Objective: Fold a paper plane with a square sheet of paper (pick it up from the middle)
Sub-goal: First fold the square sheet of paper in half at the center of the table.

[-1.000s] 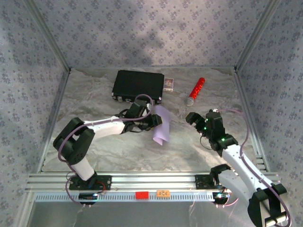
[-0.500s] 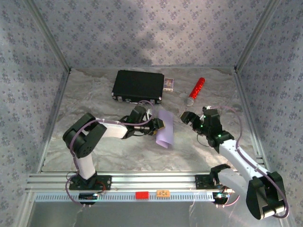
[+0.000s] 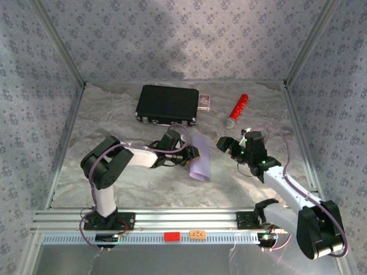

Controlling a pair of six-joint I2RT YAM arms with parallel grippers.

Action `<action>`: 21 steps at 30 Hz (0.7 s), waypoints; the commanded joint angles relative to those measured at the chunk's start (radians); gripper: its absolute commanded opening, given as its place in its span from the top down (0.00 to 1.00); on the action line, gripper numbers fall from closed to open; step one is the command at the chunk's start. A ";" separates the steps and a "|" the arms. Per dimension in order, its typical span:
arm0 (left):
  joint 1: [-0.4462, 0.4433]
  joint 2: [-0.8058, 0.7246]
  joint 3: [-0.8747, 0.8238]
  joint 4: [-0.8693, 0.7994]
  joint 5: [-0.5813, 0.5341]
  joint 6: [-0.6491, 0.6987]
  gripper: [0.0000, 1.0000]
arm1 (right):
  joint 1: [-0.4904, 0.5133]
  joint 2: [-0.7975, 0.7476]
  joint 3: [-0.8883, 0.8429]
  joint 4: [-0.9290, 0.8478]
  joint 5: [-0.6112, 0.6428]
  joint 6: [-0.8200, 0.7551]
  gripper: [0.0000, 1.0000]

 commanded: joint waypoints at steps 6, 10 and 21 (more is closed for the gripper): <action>-0.015 -0.014 0.085 -0.244 -0.093 0.132 0.45 | 0.014 0.066 0.060 -0.025 -0.030 -0.017 0.19; -0.022 -0.038 0.140 -0.398 -0.142 0.213 0.37 | 0.023 0.084 0.067 -0.023 -0.024 -0.014 0.19; -0.021 -0.044 0.230 -0.589 -0.196 0.354 0.38 | 0.036 0.111 0.075 -0.019 -0.023 -0.017 0.19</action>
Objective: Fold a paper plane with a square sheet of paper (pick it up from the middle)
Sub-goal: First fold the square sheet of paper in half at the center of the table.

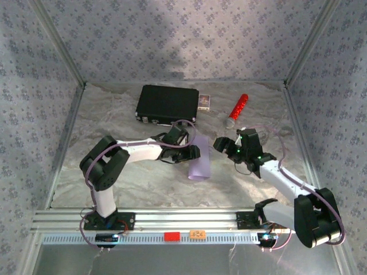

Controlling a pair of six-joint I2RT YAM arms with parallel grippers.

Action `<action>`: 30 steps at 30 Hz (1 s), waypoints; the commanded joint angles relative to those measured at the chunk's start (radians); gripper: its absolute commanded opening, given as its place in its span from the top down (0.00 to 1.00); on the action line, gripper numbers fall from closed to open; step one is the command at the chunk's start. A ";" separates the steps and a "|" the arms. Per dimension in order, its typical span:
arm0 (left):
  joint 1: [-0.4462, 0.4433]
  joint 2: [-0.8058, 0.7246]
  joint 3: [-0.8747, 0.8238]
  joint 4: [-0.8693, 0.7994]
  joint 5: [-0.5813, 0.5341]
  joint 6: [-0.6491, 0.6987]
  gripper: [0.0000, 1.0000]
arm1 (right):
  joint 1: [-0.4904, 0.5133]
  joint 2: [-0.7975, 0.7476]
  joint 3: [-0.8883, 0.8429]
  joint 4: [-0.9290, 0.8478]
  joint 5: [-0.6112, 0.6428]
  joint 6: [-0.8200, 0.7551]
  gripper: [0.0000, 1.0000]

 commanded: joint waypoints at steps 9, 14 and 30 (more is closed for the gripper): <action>0.021 -0.005 0.061 -0.185 -0.041 0.140 0.45 | 0.015 0.022 0.040 -0.014 0.000 -0.016 0.19; 0.032 0.035 0.105 -0.268 -0.054 0.185 0.49 | 0.016 0.027 0.041 -0.018 0.004 -0.013 0.19; 0.031 0.081 0.165 -0.325 0.015 0.294 0.41 | 0.021 0.025 0.041 -0.025 0.007 -0.013 0.18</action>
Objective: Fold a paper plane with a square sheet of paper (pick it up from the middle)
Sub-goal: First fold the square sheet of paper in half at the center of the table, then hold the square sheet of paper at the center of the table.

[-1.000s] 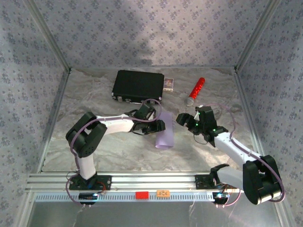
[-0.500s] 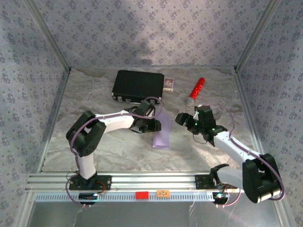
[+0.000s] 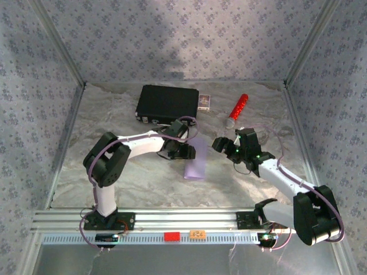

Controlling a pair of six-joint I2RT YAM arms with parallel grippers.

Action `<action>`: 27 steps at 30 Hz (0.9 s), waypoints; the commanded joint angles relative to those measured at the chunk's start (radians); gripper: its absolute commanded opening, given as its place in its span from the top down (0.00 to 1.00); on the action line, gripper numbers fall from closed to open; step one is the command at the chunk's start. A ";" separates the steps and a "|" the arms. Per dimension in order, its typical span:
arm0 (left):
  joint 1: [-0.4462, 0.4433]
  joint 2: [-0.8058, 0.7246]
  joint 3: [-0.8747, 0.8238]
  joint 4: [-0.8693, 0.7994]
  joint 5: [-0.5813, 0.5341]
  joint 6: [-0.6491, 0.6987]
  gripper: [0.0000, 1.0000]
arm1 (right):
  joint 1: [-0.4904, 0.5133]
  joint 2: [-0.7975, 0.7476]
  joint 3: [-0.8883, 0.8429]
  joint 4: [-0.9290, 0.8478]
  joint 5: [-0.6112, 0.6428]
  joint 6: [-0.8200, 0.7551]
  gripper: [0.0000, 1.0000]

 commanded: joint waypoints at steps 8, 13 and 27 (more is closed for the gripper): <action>-0.012 0.062 0.079 -0.121 -0.015 0.098 0.40 | 0.012 0.014 0.025 -0.012 0.004 -0.014 0.18; -0.018 0.097 0.111 -0.154 -0.036 0.112 0.39 | 0.016 0.036 0.025 0.000 -0.013 -0.015 0.19; -0.042 0.122 0.141 -0.187 -0.094 0.116 0.36 | 0.048 0.234 0.043 0.150 -0.181 0.040 0.63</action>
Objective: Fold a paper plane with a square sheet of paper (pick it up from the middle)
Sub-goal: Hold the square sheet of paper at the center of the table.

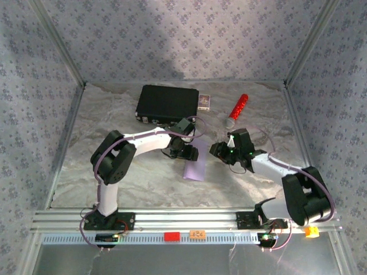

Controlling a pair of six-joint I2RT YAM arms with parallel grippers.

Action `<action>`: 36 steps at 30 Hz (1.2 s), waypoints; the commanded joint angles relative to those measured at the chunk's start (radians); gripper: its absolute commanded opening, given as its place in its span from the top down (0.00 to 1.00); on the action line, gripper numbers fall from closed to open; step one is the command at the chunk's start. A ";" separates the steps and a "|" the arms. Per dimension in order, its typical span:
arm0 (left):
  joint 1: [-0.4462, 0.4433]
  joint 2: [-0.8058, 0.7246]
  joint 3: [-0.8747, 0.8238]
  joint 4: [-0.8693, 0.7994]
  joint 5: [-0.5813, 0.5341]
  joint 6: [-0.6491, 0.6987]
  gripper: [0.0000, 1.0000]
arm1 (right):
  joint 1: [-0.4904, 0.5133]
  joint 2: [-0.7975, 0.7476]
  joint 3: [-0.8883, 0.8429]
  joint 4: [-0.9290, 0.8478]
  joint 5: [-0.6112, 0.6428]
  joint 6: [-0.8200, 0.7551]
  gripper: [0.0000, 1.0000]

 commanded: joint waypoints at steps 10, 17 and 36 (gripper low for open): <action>-0.006 0.038 -0.012 0.003 -0.035 -0.027 0.36 | 0.105 0.219 0.122 0.051 -0.052 0.018 0.87; -0.006 0.016 -0.034 0.025 -0.026 -0.042 0.36 | 0.106 0.287 0.132 -0.039 -0.053 -0.063 0.92; 0.048 -0.441 -0.354 0.399 -0.139 -0.192 0.00 | 0.077 0.334 0.220 -0.244 -0.076 -0.386 0.93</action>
